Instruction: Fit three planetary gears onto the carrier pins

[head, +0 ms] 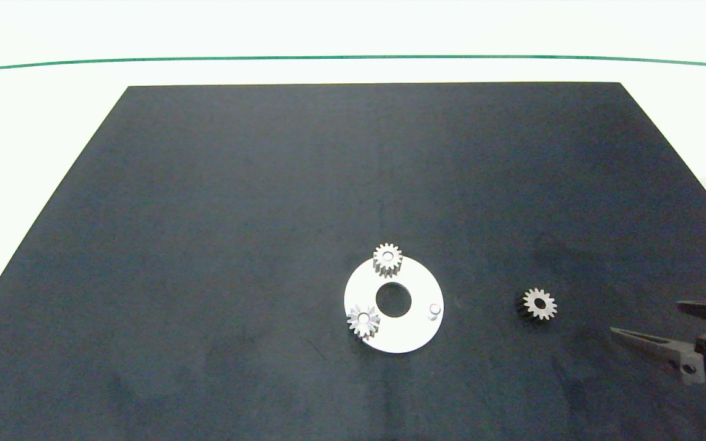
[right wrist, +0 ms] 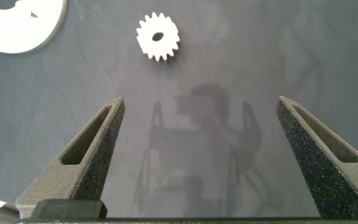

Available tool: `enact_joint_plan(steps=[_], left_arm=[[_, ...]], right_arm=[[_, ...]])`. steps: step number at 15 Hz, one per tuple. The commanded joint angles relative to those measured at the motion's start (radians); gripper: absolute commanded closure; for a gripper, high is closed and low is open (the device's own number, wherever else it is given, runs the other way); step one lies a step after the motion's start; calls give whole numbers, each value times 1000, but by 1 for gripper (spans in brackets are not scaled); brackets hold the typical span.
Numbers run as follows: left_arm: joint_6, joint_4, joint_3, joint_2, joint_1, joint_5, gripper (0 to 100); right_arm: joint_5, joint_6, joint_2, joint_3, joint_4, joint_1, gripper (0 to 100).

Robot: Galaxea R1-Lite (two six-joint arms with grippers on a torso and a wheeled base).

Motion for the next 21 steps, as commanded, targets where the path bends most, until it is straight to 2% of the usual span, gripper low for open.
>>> enact_joint_plan(steps=[1, 5, 11, 18, 21], left_arm=[[1, 3, 1, 4, 1, 3, 0], [1, 3, 1, 2, 3, 3, 0], [-4, 3, -2, -4, 5, 3, 0], [-13, 3, -2, -15, 18, 1, 0], [-12, 3, -2, -16, 20, 1, 0]], right_arm=[[-1, -1, 138, -1, -80, 24, 0], [-6, 1, 212, -4, -89, 79, 0], [-35, -1, 327, -87, -88, 86, 0], [-38, 1, 430, -158, -88, 121, 0], [-52, -1, 457, -184, -85, 127, 0]])
